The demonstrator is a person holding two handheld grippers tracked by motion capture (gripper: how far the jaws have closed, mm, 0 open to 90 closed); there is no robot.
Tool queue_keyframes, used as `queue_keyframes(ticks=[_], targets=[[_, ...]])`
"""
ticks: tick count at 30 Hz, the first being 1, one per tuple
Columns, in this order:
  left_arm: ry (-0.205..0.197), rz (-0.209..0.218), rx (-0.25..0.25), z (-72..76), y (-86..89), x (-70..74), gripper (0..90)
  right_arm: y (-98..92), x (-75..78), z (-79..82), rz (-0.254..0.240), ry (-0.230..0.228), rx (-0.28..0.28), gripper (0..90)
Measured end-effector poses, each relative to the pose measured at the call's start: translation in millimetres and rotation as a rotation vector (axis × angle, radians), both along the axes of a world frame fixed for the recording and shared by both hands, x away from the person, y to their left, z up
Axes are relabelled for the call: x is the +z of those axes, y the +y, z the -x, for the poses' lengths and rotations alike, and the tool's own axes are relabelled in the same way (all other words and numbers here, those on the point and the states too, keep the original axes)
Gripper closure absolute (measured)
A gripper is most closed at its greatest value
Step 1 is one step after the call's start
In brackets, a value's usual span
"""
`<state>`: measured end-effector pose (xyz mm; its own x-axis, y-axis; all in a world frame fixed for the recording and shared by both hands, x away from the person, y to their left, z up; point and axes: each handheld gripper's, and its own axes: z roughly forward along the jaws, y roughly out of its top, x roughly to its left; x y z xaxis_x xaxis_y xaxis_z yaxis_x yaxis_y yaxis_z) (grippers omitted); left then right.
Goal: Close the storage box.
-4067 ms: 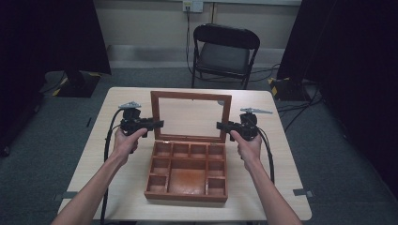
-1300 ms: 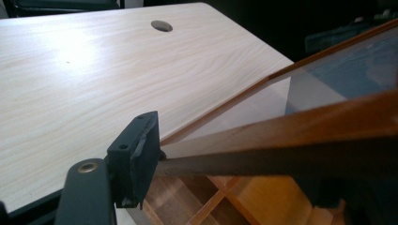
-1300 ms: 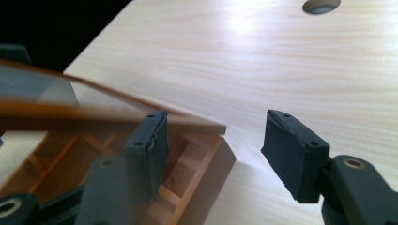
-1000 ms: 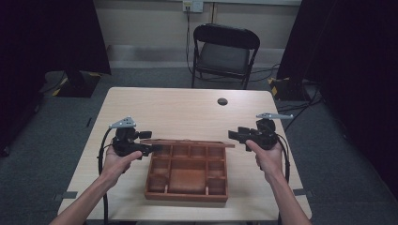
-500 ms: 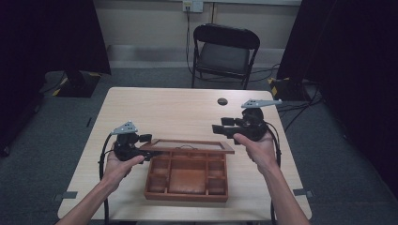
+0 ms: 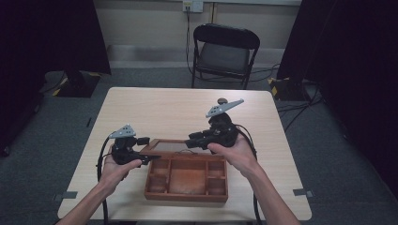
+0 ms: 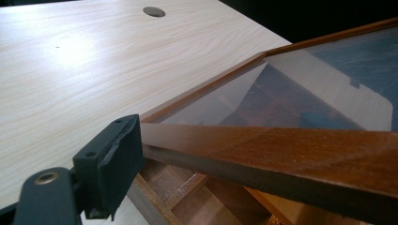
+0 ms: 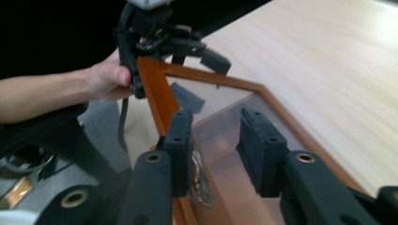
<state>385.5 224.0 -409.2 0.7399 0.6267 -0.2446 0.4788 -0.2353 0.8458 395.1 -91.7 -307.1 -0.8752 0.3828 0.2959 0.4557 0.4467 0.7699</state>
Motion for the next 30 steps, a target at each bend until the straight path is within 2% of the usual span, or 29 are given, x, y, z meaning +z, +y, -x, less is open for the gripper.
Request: queue_keyframes(ticks=[3, 7, 11, 15, 18, 20, 26, 30], targets=[[-0.002, -0.001, -0.002, 0.1, 0.0, -0.8, 15.4, 2.6, -5.9, -0.8, 0.008, 0.028, 0.019, 71.5], [-0.006, -0.017, -0.004, 0.3, 1.1, -1.3, 15.5, 3.6, -9.9, -0.1, 0.021, 0.028, 0.026, 75.7], [-0.013, -0.031, -0.009, 1.5, 2.4, -2.5, 15.4, 4.1, -10.7, 0.4, 0.024, 0.039, 0.042, 76.1], [-0.006, -0.021, -0.005, 1.5, 2.5, -3.3, 15.6, 2.9, -10.7, -1.2, 0.033, 0.071, 0.081, 75.1], [-0.004, -0.018, -0.011, 0.8, 2.6, -3.3, 15.5, 2.9, -11.3, -0.5, 0.040, 0.071, 0.078, 75.6], [-0.010, -0.036, -0.020, 0.0, 2.1, -3.7, 15.6, 5.8, -14.4, -1.6, 0.043, 0.084, 0.101, 77.8], [-0.007, -0.039, -0.019, -0.1, 1.9, -5.0, 15.6, 8.7, -16.8, -4.6, 0.037, 0.123, 0.124, 81.8], [0.007, -0.045, -0.026, -1.3, 1.7, -6.7, 15.6, 9.0, -18.4, -5.0, 0.041, 0.130, 0.134, 82.2]])
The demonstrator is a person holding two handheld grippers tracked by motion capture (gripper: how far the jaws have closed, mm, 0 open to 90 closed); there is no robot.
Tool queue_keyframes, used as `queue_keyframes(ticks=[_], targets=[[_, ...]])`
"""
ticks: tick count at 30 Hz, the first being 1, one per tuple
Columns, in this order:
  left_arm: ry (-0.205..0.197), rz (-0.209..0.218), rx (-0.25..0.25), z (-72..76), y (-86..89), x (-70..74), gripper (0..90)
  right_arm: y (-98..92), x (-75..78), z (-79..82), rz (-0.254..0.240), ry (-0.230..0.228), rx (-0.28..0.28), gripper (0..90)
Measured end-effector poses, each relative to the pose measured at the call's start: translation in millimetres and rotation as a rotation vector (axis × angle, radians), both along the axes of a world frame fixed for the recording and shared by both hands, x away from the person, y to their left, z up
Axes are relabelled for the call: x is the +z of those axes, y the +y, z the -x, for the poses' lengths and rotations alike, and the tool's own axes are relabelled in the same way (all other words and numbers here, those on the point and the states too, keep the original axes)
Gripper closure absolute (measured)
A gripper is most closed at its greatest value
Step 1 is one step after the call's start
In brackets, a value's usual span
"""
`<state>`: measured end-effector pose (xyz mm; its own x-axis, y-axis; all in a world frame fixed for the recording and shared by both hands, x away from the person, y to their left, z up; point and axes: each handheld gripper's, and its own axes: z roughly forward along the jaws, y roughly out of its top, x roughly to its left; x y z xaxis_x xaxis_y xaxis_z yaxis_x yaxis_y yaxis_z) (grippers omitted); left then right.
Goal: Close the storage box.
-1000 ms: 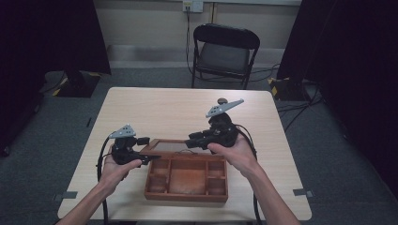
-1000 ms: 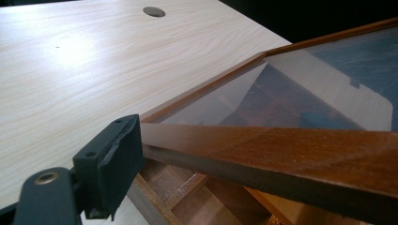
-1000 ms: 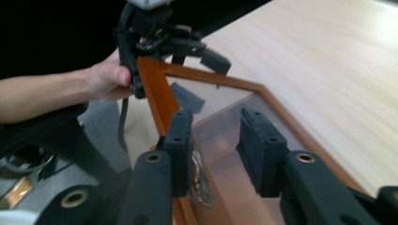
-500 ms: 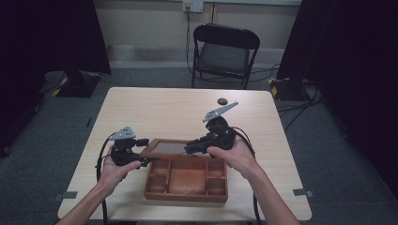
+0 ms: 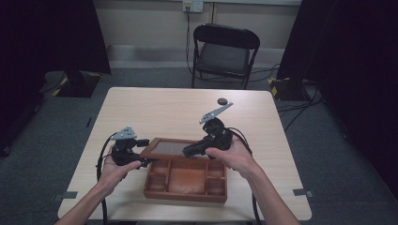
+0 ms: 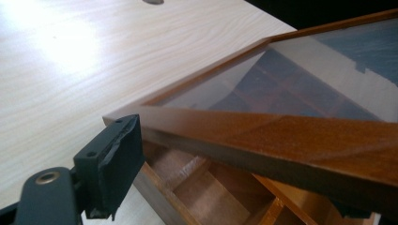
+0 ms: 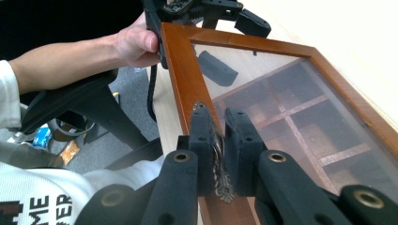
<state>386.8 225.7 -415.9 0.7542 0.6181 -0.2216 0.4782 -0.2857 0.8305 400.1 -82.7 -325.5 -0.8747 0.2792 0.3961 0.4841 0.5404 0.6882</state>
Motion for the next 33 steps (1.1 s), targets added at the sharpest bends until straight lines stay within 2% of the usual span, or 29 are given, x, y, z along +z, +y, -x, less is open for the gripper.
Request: queue_keyframes(ticks=[1, 2, 3, 6, 11, 14, 16, 17, 21, 24, 25, 27, 29, 32, 33], targets=[[-0.012, -0.023, -0.002, -0.1, -0.6, 0.0, 15.9, 0.7, -0.6, 0.0, 0.010, -0.003, 0.009, 82.3], [-0.012, -0.023, -0.002, -0.1, -0.6, 0.0, 16.6, 0.8, -0.6, 0.2, 0.013, 0.001, 0.009, 82.3], [0.000, -0.005, -0.004, -1.8, 1.6, -0.2, 16.4, 0.6, -0.6, 0.3, 0.012, 0.000, 0.005, 82.4], [0.006, 0.008, 0.018, -4.3, 7.0, -0.3, 17.3, -1.2, -0.2, -0.6, 0.008, -0.002, 0.001, 82.4], [0.017, 0.006, 0.036, -8.1, 13.7, -3.6, 17.4, -4.5, 0.5, -0.4, 0.011, -0.012, -0.002, 82.4], [0.013, -0.017, 0.049, -11.1, 16.6, -5.5, 19.1, -7.2, -0.3, -0.7, 0.003, -0.018, -0.004, 82.3], [0.018, -0.018, 0.052, -12.9, 18.6, -6.6, 19.9, -8.0, -0.5, -0.8, 0.004, -0.015, -0.005, 82.3], [0.029, -0.015, 0.069, -16.1, 22.4, -9.0, 19.9, -8.9, -1.0, -0.6, 0.004, -0.021, -0.006, 82.3], [0.028, -0.042, 0.106, -20.9, 31.3, -11.9, 20.6, -10.2, -2.6, 1.4, 0.005, -0.029, -0.015, 82.3], [0.038, -0.030, 0.127, -23.5, 37.6, -13.2, 21.1, -11.3, -4.4, 4.3, 0.009, -0.034, -0.023, 82.2], [0.069, 0.028, 0.148, -25.8, 44.9, -13.2, 21.2, -11.6, -5.1, 5.8, 0.018, -0.036, -0.021, 82.2], [0.059, 0.024, 0.166, -25.9, 48.9, -11.7, 21.3, -12.8, -6.3, 8.1, 0.028, -0.041, -0.023, 82.1], [0.049, -0.005, 0.173, -26.9, 51.1, -11.0, 21.4, -14.5, -7.8, 9.3, 0.027, -0.039, -0.024, 82.0], [0.043, -0.009, 0.187, -28.0, 53.2, -10.8, 21.3, -15.1, -11.7, 12.7, 0.031, -0.043, -0.019, 82.0], [0.043, -0.004, 0.198, -28.9, 54.6, -10.7, 21.4, -14.5, -13.4, 15.2, 0.035, -0.057, -0.016, 82.0]])
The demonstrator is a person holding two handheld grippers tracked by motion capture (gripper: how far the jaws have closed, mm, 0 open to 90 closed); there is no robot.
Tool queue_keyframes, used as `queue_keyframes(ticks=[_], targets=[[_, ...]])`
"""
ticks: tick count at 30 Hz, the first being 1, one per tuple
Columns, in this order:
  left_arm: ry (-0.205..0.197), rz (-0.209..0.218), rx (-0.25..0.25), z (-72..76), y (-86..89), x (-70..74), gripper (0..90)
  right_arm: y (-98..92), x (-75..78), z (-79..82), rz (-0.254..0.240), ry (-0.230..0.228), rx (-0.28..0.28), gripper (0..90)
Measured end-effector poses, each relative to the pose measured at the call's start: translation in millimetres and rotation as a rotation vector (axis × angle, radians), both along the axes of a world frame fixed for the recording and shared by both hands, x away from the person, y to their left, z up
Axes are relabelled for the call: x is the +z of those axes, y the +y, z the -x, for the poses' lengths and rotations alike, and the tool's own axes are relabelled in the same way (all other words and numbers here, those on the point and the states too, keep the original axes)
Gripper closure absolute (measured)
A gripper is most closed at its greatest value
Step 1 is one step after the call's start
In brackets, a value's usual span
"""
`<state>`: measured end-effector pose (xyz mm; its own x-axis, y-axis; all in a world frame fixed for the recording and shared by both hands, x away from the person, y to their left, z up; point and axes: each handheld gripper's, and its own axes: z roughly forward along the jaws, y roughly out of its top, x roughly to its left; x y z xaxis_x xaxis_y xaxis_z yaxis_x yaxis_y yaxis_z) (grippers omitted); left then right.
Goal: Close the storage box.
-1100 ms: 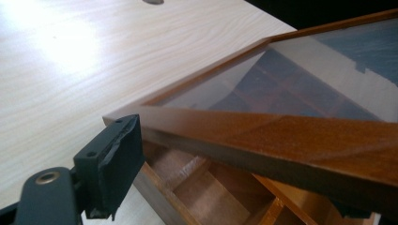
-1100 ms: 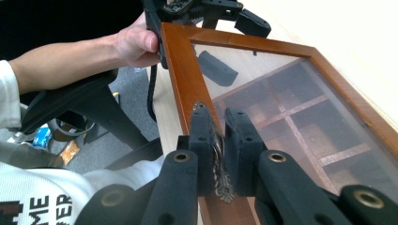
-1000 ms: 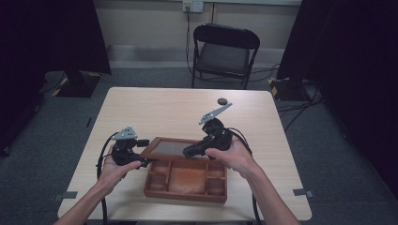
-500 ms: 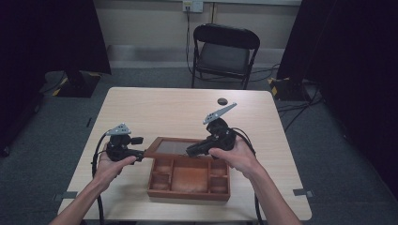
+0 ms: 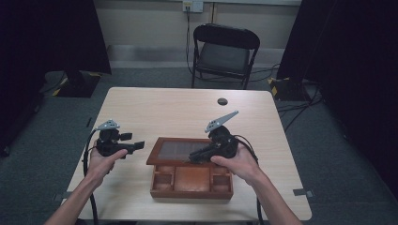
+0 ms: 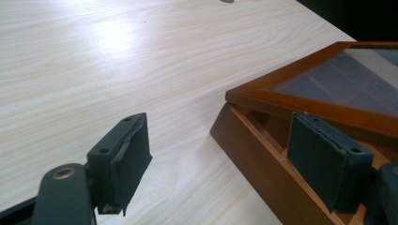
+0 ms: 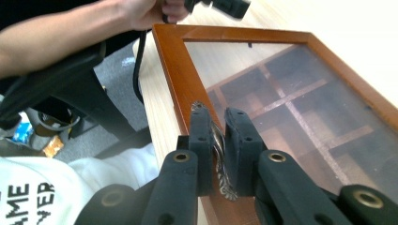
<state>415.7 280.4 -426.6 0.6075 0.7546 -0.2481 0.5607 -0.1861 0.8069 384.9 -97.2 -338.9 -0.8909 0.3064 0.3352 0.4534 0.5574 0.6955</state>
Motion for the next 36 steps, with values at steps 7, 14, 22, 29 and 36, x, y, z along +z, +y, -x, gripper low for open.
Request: queue_keyframes(ticks=[7, 14, 22, 29, 36], targets=[[0.011, -0.011, 0.008, -2.9, 3.4, -1.5, 22.8, 4.4, -18.2, 16.1, 0.039, -0.022, 0.019, 82.0], [0.014, -0.011, 0.005, -2.5, 2.9, -1.6, 22.8, 6.2, -35.9, 29.1, 0.062, -0.064, 0.031, 82.0], [0.025, -0.017, -0.022, -1.2, -2.3, -1.8, 23.9, 13.3, -57.1, 34.9, 0.089, -0.039, 0.042, 82.4], [0.035, -0.018, -0.018, -1.6, -2.1, -2.8, 24.6, 15.6, -70.2, 36.9, 0.123, -0.028, 0.052, 82.5], [0.037, -0.019, -0.018, -1.7, -1.9, -3.1, 24.7, 20.0, -80.6, 38.4, 0.164, -0.035, 0.067, 82.3]])
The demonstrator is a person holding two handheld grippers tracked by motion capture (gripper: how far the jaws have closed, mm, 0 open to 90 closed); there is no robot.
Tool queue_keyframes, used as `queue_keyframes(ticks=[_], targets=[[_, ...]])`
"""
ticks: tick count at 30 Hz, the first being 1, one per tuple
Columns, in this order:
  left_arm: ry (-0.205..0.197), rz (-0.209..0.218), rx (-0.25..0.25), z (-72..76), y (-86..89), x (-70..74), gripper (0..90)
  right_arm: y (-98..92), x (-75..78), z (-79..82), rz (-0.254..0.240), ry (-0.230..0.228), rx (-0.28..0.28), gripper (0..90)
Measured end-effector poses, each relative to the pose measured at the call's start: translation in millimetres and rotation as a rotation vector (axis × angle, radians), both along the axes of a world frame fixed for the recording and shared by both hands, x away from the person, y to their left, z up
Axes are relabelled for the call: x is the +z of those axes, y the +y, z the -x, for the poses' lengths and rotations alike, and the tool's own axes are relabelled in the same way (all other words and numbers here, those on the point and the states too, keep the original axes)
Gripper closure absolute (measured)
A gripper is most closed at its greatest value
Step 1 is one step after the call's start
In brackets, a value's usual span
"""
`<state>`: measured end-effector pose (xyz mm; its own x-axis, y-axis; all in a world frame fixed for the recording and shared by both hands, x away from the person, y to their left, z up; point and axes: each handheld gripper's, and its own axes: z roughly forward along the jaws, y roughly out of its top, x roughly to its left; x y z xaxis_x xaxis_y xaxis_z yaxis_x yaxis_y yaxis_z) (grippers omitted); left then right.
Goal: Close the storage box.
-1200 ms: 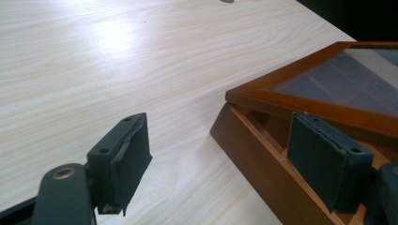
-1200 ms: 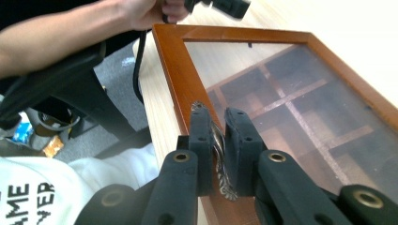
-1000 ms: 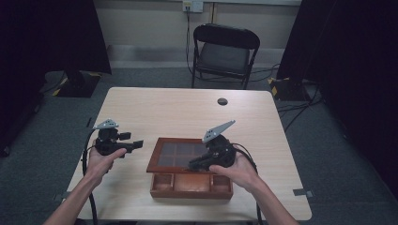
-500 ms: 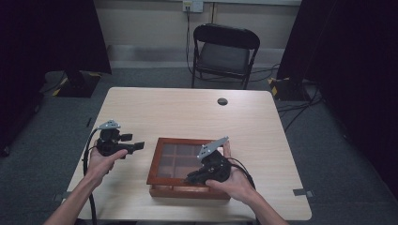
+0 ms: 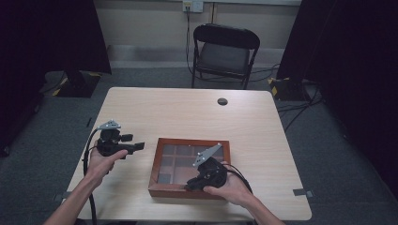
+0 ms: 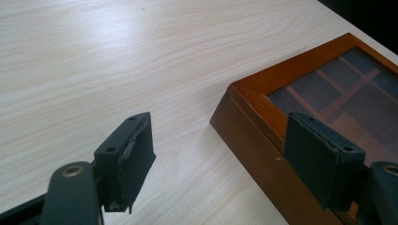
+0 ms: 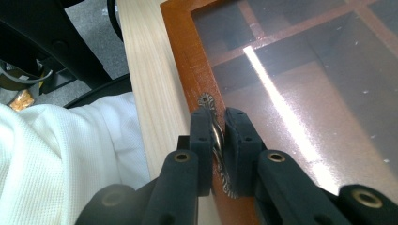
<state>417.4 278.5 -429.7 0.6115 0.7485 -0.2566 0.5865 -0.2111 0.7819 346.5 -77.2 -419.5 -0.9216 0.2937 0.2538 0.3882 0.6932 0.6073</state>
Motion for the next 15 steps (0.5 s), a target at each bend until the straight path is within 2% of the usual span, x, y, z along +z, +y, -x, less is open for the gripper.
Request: queue_keyframes(ticks=[3, 6, 7, 10, 15], targets=[[0.000, -0.010, -0.005, 0.2, -0.7, 0.0, 24.7, 0.7, -1.6, 0.4, 0.012, -0.002, 0.000, 82.1], [0.001, -0.017, -0.015, 0.5, -3.1, -0.3, 24.6, -3.2, 1.3, -2.3, -0.033, 0.019, -0.014, 79.5], [0.001, -0.017, -0.015, 0.5, -3.1, -0.3, 24.6, -3.2, 1.3, -2.3, -0.033, 0.019, -0.014, 79.5], [0.004, -0.015, -0.019, 1.3, -4.9, -0.1, 24.6, -9.0, 6.7, -5.3, -0.064, 0.010, -0.055, 70.9], [0.009, -0.028, -0.026, 1.9, -6.5, -0.4, 24.5, -25.1, 18.0, -13.2, -0.123, -0.029, -0.180, 56.4]])
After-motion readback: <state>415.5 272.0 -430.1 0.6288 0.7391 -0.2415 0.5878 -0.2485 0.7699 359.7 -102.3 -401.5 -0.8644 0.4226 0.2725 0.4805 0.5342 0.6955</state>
